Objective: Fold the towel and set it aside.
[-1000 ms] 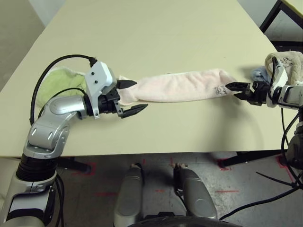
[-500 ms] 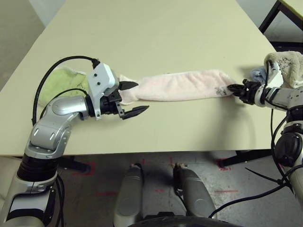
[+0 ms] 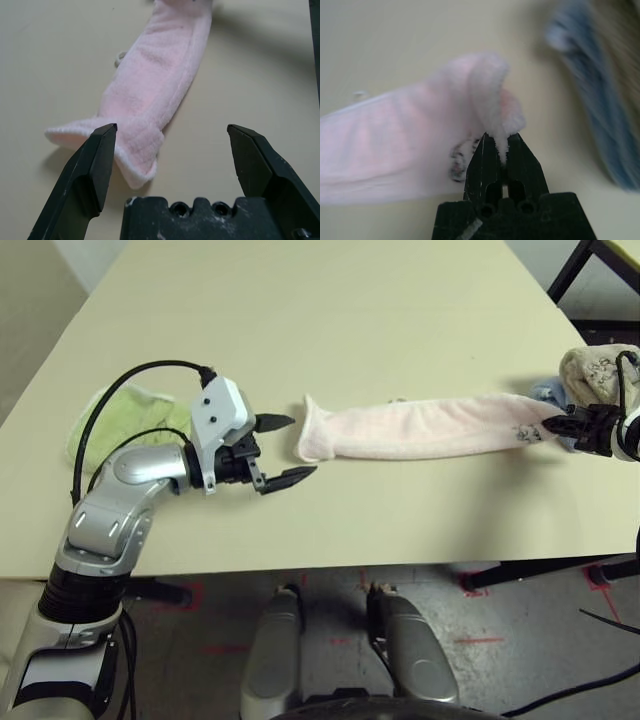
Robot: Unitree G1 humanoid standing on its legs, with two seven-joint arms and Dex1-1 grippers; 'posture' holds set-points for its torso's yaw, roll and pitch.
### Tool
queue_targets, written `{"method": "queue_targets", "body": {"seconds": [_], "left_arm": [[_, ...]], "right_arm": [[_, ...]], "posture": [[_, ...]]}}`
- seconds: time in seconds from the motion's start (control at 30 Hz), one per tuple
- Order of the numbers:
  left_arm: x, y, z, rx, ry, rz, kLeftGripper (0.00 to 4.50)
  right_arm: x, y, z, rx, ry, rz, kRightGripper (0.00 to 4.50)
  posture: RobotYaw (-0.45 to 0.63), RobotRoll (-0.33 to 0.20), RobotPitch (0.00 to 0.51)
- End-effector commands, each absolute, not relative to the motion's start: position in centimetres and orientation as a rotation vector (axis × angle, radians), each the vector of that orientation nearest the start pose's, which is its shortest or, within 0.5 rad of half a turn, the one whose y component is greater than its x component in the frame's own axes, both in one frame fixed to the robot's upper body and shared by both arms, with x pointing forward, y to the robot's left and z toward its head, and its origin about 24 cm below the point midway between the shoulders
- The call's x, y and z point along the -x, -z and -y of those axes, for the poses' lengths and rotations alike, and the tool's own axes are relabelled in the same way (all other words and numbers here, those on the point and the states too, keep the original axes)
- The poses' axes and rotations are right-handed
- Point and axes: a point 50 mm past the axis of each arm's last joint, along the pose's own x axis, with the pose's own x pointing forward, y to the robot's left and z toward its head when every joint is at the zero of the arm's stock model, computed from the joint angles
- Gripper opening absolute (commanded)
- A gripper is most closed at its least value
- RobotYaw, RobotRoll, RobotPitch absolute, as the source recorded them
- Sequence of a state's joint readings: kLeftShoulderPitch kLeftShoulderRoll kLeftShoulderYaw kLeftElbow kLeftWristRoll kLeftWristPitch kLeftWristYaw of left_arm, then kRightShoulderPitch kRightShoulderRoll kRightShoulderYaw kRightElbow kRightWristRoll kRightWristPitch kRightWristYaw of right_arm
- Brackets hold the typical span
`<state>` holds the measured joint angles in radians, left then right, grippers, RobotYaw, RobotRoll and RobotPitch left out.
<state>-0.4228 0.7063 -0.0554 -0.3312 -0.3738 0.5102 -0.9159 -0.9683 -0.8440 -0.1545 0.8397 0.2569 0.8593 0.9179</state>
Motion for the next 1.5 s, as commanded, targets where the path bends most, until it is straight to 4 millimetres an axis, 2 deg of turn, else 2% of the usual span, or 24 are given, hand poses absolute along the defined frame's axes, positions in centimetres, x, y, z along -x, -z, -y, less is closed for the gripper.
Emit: {"method": "queue_targets", "body": {"seconds": [0.03,0.13,0.23,0.3,0.47,0.67,0.77,0.9,0.97,1.1,1.27,1.37,1.5], "left_arm": [[-27.2,-18.5,-16.2,-0.462,1.092,-0.026,4.50],[-27.3,-18.5,-16.0,-0.463,1.096,-0.023,4.50],[-27.2,-18.5,-15.9,-0.464,1.099,-0.021,4.50],[-27.2,-18.4,-15.9,-0.464,1.100,-0.022,4.50],[-27.1,-18.2,-15.8,-0.463,1.097,-0.024,4.50],[-26.9,-18.2,-15.7,-0.455,1.092,-0.022,4.50],[-26.8,-18.2,-15.6,-0.453,1.090,-0.020,4.50],[-26.9,-18.3,-15.2,-0.449,1.091,-0.009,4.50],[-27.1,-18.4,-14.8,-0.446,1.093,-0.001,4.50],[-27.3,-18.6,-13.9,-0.433,1.099,0.018,4.50],[-28.5,-20.0,-12.1,-0.340,1.048,0.077,4.50],[-29.7,-20.8,-10.1,-0.281,1.021,0.112,4.50],[-31.1,-20.9,-7.7,-0.218,1.017,0.099,4.50]], "right_arm": [[-34.4,-20.6,29.5,-0.142,-0.578,-0.447,0.05],[-34.1,-20.3,27.1,-0.114,-0.721,-0.452,0.05],[-33.4,-19.1,23.9,-0.097,-0.865,-0.511,0.05],[-32.9,-18.3,22.9,-0.088,-0.909,-0.545,0.05],[-32.4,-16.3,21.2,-0.077,-0.951,-0.598,0.05],[-33.0,-15.3,20.2,-0.079,-0.929,-0.584,0.13],[-33.0,-15.6,19.6,-0.082,-0.980,-0.505,0.82],[-32.6,-17.0,19.0,-0.117,-1.112,-0.333,2.26],[-32.0,-18.0,19.3,-0.159,-1.183,-0.285,3.02],[-30.9,-19.7,21.1,-0.213,-1.265,-0.293,4.45],[-32.7,-21.6,24.5,-0.246,-1.073,-0.198,4.48],[-34.0,-21.3,26.6,-0.165,-0.896,-0.182,4.48],[-34.7,-20.3,27.3,-0.135,-0.833,-0.189,4.48]], "posture": [[0.09,0.000,0.169],[0.09,0.000,0.166],[0.10,0.000,0.166],[0.11,0.000,0.167],[0.12,0.000,0.169],[0.13,0.000,0.172],[0.13,0.000,0.172],[0.13,0.000,0.172],[0.13,0.000,0.172],[0.13,0.000,0.172],[0.12,0.000,0.167],[0.12,0.000,0.166],[0.12,0.000,0.165]]}}
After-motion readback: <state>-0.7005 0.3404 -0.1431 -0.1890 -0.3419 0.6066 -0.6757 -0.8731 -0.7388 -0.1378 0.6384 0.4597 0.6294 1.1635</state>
